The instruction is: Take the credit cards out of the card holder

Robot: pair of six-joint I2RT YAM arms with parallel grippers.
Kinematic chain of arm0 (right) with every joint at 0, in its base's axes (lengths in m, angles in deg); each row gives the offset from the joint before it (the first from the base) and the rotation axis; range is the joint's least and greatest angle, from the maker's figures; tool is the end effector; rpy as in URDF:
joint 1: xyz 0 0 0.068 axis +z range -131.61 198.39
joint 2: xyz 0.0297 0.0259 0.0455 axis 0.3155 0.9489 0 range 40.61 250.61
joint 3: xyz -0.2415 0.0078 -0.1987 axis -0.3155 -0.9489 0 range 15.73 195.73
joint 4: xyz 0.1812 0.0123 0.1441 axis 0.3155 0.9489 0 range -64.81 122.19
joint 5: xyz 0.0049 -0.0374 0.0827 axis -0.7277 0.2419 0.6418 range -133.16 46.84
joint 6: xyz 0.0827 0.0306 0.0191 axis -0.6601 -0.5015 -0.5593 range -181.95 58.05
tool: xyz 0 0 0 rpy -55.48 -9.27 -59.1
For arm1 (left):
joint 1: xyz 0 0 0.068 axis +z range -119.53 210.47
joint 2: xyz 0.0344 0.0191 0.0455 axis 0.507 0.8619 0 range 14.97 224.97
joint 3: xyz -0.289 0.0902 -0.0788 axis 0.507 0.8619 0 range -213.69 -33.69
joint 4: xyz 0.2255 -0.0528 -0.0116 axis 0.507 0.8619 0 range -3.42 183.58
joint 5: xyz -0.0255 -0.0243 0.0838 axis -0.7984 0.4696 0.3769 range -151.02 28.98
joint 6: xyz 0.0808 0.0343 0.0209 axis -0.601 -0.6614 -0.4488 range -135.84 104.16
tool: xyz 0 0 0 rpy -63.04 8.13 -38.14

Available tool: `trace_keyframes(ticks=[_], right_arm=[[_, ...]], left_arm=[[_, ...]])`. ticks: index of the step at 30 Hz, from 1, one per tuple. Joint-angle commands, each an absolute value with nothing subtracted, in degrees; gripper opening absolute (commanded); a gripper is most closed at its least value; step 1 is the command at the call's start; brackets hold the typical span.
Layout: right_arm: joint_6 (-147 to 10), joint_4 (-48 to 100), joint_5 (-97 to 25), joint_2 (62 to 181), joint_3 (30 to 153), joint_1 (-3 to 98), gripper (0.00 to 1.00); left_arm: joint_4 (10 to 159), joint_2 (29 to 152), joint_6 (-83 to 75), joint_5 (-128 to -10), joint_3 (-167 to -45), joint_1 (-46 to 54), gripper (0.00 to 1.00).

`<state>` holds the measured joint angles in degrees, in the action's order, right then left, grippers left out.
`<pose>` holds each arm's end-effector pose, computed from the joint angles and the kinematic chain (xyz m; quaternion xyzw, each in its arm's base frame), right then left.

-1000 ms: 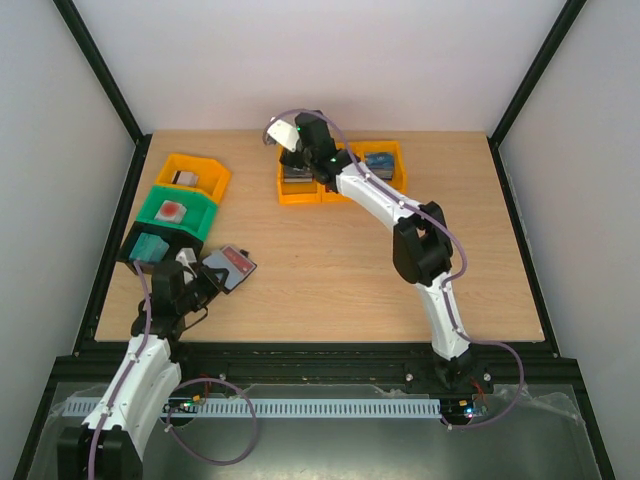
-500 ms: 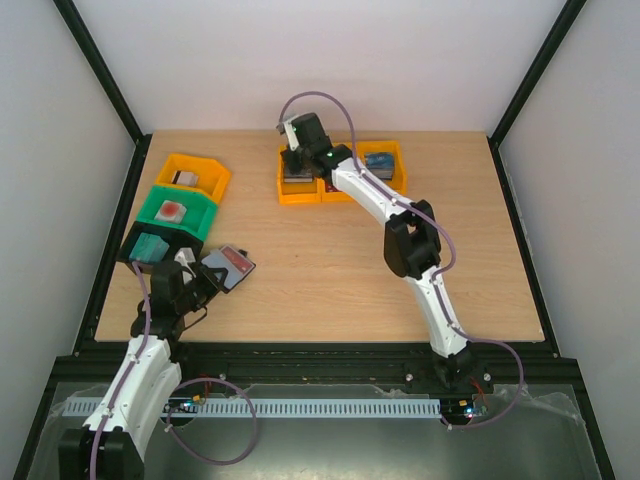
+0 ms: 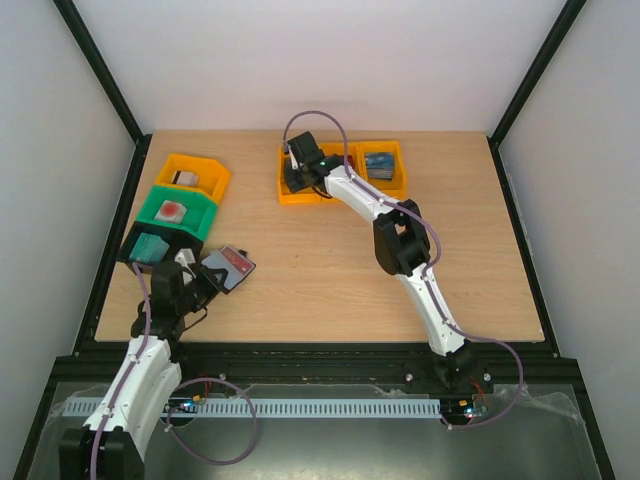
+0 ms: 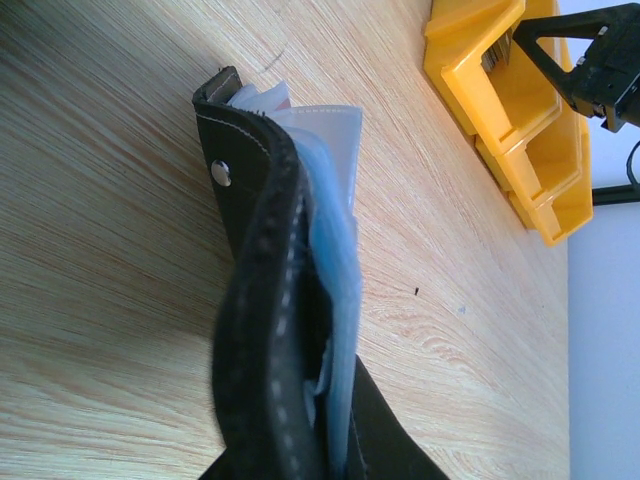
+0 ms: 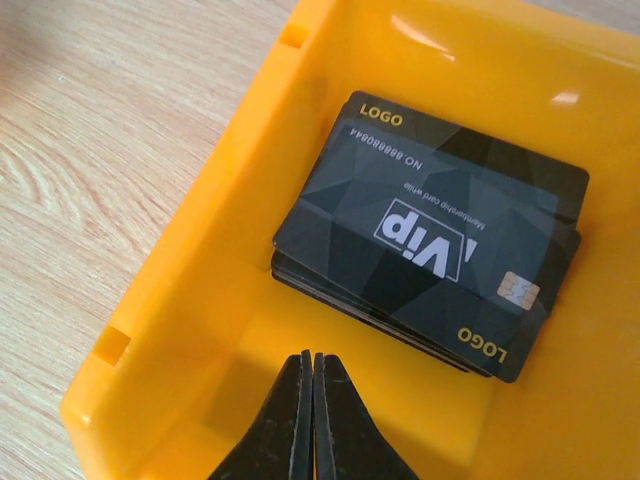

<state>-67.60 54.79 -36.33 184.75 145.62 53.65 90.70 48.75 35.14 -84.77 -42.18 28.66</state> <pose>0.4841 0.3540 0.1913 -0.2572 0.8819 0.1881 0.3474 0.1123 -0.0359 0.1738 -0.2572 0.8116 -0.3786 0.3632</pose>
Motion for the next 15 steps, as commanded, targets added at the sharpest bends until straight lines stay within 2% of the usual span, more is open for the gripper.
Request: trace_keyframes(ticks=[1, 8, 15], right_arm=[[-68.23, 55.29, -38.93, 187.22, 148.28, 53.9, 0.02], [-63.76, 53.66, -40.46, 191.27, 153.65, 53.9, 0.02], [-61.62, 51.38, -42.3, 191.43, 153.28, 53.77, 0.02]], left_arm=[[89.53, 48.28, 35.58, -85.37, -41.57, 29.14, 0.02], [89.65, 48.09, 35.58, -85.36, -41.69, 29.15, 0.02], [89.44, 48.12, 35.7, -85.21, -41.46, 29.22, 0.02]])
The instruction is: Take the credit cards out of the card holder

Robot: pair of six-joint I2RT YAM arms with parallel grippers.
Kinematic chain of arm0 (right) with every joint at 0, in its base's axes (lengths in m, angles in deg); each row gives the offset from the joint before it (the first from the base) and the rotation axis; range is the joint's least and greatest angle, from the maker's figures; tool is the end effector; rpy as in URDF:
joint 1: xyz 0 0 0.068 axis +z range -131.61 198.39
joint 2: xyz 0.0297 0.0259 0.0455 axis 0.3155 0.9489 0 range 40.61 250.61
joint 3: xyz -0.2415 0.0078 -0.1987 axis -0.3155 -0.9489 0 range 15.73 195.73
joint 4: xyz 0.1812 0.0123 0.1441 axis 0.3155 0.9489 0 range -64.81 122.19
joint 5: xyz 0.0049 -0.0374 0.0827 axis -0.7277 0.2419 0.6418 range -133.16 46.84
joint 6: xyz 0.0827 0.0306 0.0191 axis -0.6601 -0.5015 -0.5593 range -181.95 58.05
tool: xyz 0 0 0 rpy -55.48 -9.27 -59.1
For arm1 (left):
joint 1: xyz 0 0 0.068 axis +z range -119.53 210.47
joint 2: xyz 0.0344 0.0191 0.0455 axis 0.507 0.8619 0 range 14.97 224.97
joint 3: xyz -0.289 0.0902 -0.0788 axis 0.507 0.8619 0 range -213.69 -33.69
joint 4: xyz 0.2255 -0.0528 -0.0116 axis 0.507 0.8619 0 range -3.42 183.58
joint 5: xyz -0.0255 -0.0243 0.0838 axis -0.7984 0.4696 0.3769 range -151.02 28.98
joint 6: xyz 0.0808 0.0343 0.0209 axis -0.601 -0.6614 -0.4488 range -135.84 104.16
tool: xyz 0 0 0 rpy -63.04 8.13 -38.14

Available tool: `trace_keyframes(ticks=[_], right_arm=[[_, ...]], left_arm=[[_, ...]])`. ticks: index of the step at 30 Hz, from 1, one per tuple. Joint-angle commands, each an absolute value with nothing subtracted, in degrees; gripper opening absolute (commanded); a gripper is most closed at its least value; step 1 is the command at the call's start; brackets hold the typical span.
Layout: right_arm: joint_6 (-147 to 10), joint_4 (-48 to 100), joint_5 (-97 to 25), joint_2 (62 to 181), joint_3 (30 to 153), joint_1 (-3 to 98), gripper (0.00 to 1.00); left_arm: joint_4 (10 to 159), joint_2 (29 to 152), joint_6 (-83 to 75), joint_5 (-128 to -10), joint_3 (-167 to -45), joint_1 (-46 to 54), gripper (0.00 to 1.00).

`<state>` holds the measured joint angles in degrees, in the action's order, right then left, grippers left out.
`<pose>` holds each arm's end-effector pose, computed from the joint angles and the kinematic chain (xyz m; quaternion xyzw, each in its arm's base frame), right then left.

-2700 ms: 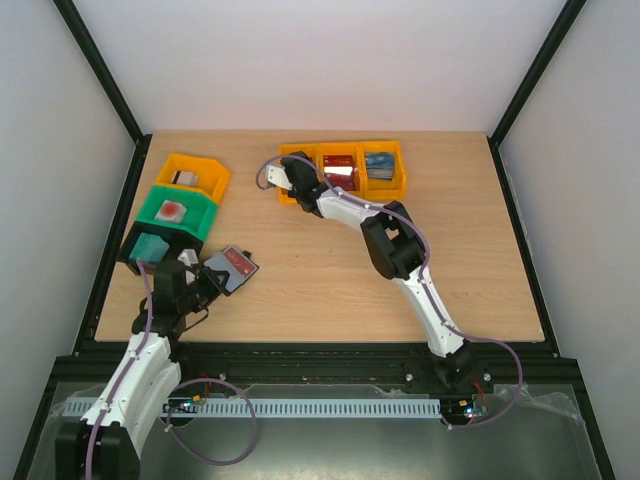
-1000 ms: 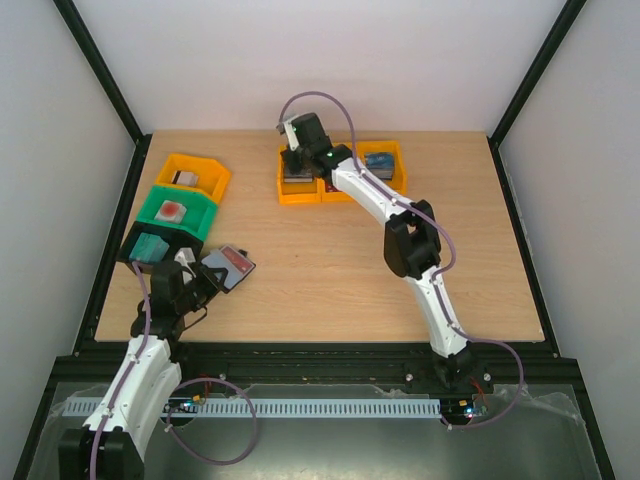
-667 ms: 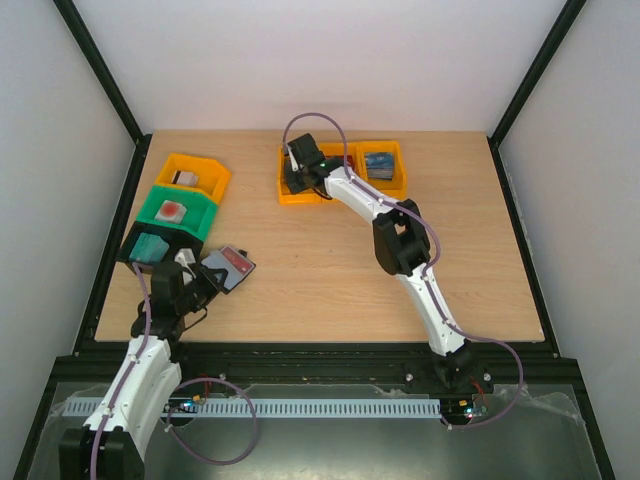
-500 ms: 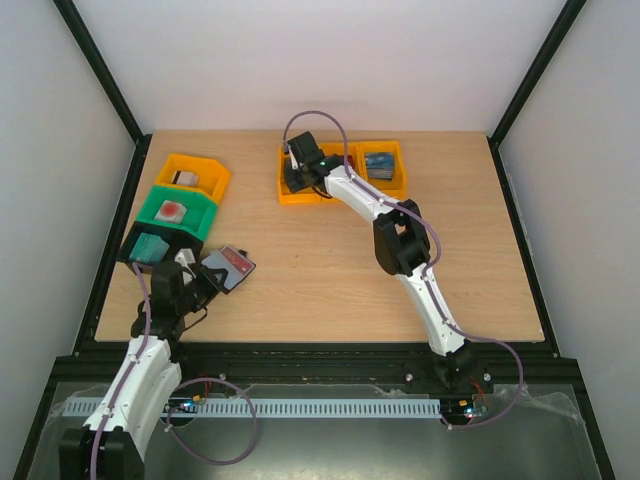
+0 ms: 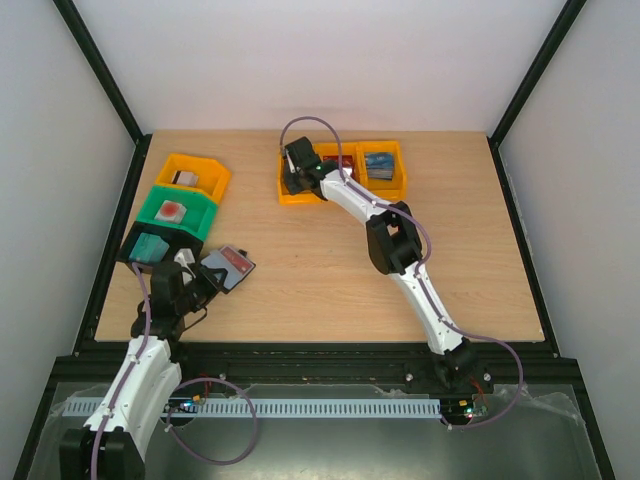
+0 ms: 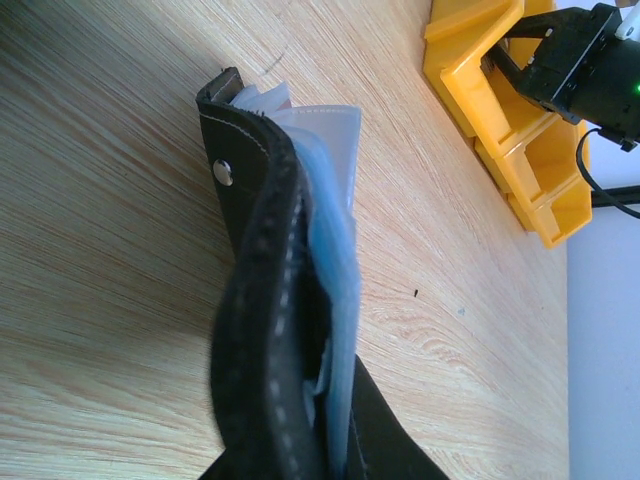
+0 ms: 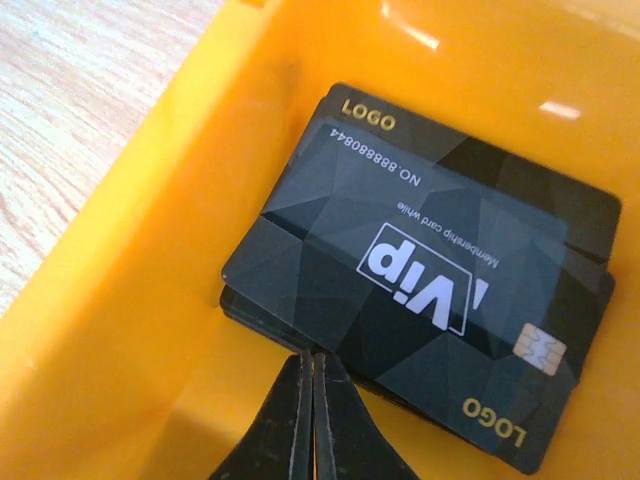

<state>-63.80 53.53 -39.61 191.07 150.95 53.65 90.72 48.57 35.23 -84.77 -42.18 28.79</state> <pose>0.5023 0.3613 0.1594 -0.2757 0.8764 0.1524 0.3643 0.1122 -0.0357 0.1741 -0.2582 0.8105 -0.3788 0.3645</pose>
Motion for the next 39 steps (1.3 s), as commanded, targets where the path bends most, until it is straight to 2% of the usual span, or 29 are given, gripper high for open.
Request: trace_keyframes(ticks=[1, 12, 21, 25, 28, 30, 34, 37, 39], right_arm=[[-61.01, 50.73, -42.21, 192.04, 153.28, 53.58, 0.02], [-52.57, 49.08, -46.17, 194.11, 156.05, 52.93, 0.02], [-50.0, 54.68, -37.67, 183.49, 153.1, 54.2, 0.02], [-51.17, 56.89, -33.78, 176.01, 151.83, 54.64, 0.05], [-52.04, 57.39, -26.86, 166.14, 146.59, 54.64, 0.11], [-51.68, 54.65, -20.64, 158.22, 138.9, 54.69, 0.18], [-49.99, 42.47, -0.42, 139.66, 117.85, 54.75, 0.4], [-48.87, 34.2, 15.66, 127.86, 103.63, 54.98, 0.53], [-47.06, 33.81, 21.32, 122.15, 98.28, 55.75, 0.65]], left_arm=[[89.52, 48.05, 35.67, -85.22, -41.57, 29.23, 0.02], [89.36, 48.11, 35.59, -85.15, -41.6, 29.65, 0.02], [83.34, 46.69, 31.6, -90.89, -44.73, 29.46, 0.02], [79.74, 46.82, 21.92, -97.47, -51.26, 29.4, 0.02], [80.58, 45.75, 10.33, -106.25, -57.12, 29.41, 0.02], [82.72, 44.67, 1.51, -114.16, -61.23, 29.53, 0.02], [93.94, 41.84, -16.77, -132.36, -70.72, 30.1, 0.02], [97.18, 39.84, -20.57, -136.17, -74.54, 30.14, 0.02], [97.57, 38.78, -21.48, -135.97, -76.39, 30.2, 0.02]])
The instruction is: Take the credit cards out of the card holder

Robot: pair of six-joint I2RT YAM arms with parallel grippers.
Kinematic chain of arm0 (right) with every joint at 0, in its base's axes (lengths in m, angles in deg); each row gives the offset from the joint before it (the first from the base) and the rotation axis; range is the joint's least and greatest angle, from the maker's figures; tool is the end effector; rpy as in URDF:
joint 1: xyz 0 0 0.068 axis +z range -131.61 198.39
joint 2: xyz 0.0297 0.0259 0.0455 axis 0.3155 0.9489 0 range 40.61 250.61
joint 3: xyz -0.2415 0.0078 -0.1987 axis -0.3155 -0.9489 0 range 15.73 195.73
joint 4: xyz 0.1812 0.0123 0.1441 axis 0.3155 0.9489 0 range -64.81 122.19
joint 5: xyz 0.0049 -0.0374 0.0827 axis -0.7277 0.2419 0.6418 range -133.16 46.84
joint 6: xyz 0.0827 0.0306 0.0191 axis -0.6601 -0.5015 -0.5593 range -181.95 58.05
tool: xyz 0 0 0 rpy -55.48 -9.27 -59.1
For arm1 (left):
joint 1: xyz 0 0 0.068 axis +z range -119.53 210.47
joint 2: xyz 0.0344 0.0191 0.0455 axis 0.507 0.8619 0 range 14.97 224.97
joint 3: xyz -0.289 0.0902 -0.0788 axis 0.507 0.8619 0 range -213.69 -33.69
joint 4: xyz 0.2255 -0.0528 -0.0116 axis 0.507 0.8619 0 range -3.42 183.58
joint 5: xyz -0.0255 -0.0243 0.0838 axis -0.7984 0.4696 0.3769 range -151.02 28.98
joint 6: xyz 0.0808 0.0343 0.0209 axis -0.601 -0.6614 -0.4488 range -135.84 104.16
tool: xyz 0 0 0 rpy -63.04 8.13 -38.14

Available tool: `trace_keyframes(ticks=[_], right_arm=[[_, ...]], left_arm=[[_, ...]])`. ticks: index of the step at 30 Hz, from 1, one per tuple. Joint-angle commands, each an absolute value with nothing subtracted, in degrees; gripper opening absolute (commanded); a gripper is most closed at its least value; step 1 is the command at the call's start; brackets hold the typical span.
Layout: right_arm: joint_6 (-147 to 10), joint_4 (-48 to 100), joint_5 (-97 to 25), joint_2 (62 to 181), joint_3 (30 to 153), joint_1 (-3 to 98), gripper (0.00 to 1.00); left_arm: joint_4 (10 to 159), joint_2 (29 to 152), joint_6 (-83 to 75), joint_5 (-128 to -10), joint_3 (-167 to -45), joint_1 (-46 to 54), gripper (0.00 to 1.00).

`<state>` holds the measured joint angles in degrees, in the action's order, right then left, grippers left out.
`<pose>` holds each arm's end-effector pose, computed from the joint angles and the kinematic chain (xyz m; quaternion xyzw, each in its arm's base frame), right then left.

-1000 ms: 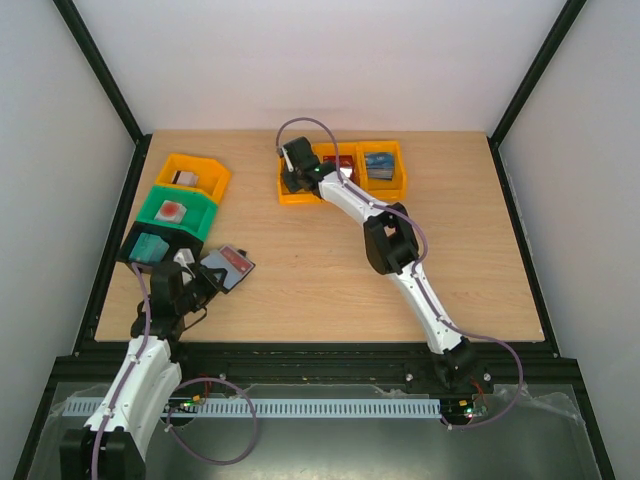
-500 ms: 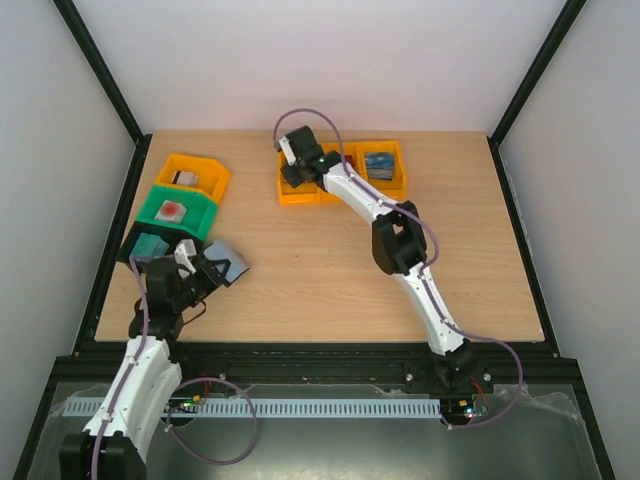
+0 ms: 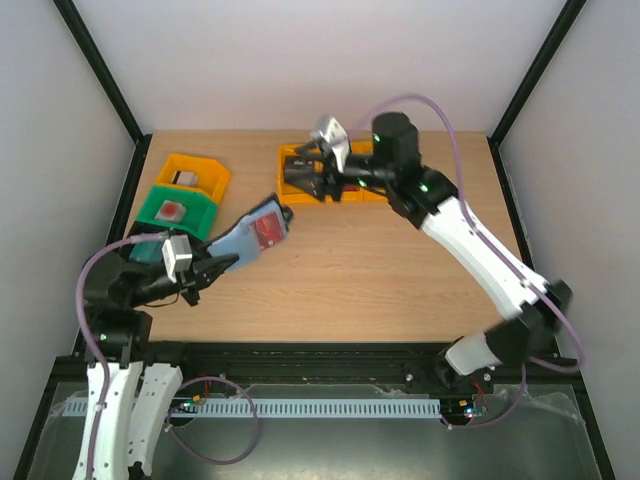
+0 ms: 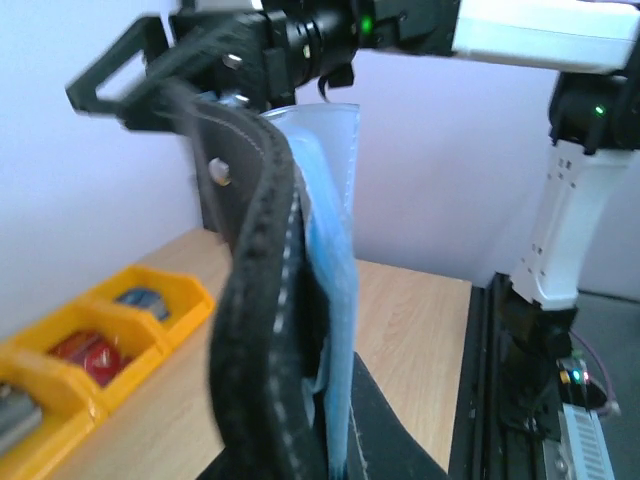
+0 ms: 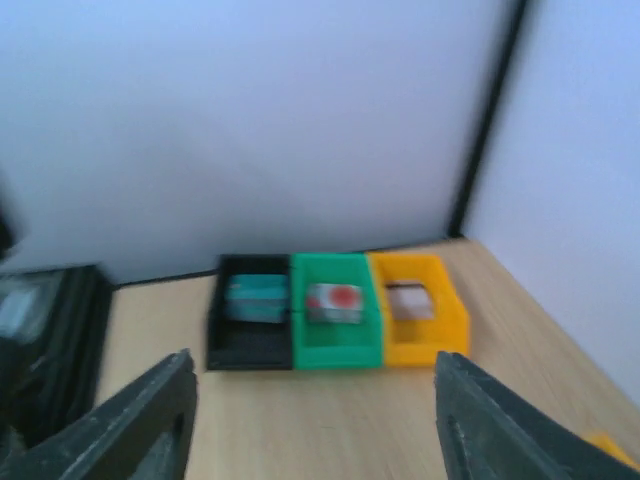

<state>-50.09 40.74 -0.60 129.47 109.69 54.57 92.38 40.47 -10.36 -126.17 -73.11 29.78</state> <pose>0.2519 0.2518 0.4731 -0.5036 0.5596 0.3983 0.5240 0.0429 -0.0736 0.3697 0.3833 0.5687 -0.3865 0.6166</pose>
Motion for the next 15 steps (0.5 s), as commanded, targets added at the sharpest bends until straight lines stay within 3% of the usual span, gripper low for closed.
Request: trace_keyframes(ticks=[1, 8, 15], right_arm=[[-46.46, 34.33, 22.29, 119.98, 96.42, 56.45, 0.69], [-46.87, 37.61, 22.42, 111.09, 89.34, 61.23, 0.91], [-61.03, 22.58, 8.45, 103.59, 80.57, 62.35, 0.93]], left_arm=[[97.5, 38.28, -21.54, -135.67, -77.24, 30.25, 0.02], [94.6, 36.3, -7.81, -132.41, -80.16, 30.38, 0.02], [108.11, 35.56, -7.44, -122.24, -82.57, 30.38, 0.02]])
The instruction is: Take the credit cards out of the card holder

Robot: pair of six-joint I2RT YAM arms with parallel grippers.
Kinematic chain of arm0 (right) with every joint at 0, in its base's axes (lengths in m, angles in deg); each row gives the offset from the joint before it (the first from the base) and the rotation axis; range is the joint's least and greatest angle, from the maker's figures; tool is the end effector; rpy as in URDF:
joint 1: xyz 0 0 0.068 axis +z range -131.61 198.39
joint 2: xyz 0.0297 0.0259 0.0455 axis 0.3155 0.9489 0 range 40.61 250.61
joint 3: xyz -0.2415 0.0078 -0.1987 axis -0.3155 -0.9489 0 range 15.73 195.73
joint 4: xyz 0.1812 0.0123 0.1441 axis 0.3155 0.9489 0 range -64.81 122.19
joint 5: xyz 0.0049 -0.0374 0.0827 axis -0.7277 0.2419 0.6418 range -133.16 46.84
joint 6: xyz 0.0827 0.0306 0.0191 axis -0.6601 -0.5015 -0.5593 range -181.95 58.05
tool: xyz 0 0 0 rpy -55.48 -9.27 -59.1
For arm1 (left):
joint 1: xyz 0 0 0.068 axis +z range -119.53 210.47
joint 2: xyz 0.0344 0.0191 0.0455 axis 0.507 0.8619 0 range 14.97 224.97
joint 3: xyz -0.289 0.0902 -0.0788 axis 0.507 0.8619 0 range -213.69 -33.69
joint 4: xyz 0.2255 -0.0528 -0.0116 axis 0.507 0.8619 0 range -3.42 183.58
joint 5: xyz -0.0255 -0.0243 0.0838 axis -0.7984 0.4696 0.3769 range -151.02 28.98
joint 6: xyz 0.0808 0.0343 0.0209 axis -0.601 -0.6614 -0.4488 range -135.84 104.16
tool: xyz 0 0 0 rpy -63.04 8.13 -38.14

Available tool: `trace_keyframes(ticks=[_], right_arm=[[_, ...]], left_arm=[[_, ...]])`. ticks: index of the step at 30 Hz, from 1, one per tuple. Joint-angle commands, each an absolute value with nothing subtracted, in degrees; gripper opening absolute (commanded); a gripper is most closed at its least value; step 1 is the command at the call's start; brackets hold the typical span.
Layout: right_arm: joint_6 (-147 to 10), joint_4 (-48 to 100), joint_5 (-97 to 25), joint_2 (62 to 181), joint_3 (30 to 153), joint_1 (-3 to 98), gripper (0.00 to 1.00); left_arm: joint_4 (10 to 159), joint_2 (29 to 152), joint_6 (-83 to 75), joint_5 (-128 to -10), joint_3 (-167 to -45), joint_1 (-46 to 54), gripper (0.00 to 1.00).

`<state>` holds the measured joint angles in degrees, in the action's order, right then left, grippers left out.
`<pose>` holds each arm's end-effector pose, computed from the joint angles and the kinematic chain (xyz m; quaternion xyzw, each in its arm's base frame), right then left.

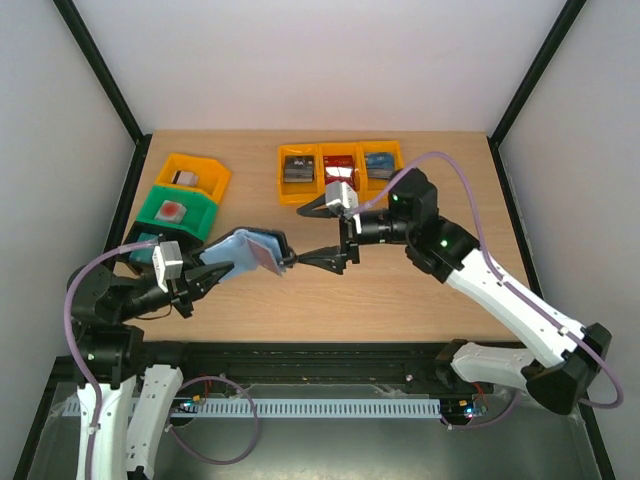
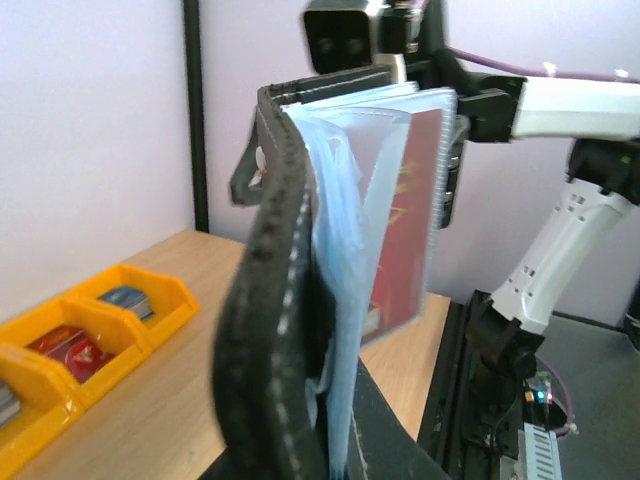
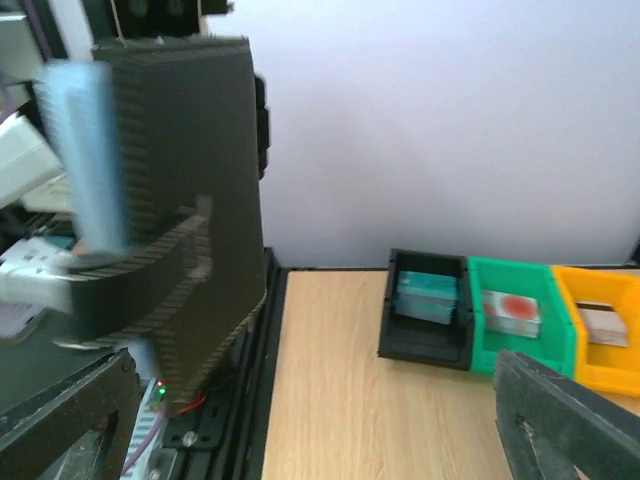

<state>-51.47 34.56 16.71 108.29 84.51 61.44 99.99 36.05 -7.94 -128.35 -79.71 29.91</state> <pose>0.1199 0.2074 0.4434 -0.5867 0.4381 0.5213 0.4384 0.0054 -0.0744 0.3886 0.3948 0.5529 -0.3972 0.6170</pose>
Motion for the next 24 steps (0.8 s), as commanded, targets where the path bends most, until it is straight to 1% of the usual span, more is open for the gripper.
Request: trace_keyframes(ticks=[1, 3, 5, 12, 17, 24], right_arm=[[-62.56, 20.34, 6.92, 102.96, 79.3, 62.83, 0.93], [-64.85, 15.72, 6.55, 102.92, 76.82, 64.19, 0.95], [-65.34, 13.23, 6.7, 104.45, 75.75, 65.54, 0.99], [-67.05, 10.49, 6.94, 110.86, 80.3, 67.25, 0.99], [-60.01, 15.59, 3.8, 112.55, 81.98, 67.26, 0.99], [-52.3, 24.92, 15.76, 116.52, 86.18, 67.25, 0.99]], left_arm=[[109.55, 35.66, -8.37, -121.64, -82.9, 30.38, 0.02], [110.0, 35.53, -9.35, -121.11, -83.08, 30.38, 0.02], [109.46, 35.24, -9.38, -121.51, -82.89, 30.36, 0.02], [110.26, 35.08, -12.57, -126.64, -82.73, 30.38, 0.02], [112.85, 35.0, -19.2, -132.12, -83.87, 30.38, 0.02], [112.75, 35.4, -21.96, -135.69, -84.58, 30.38, 0.02]])
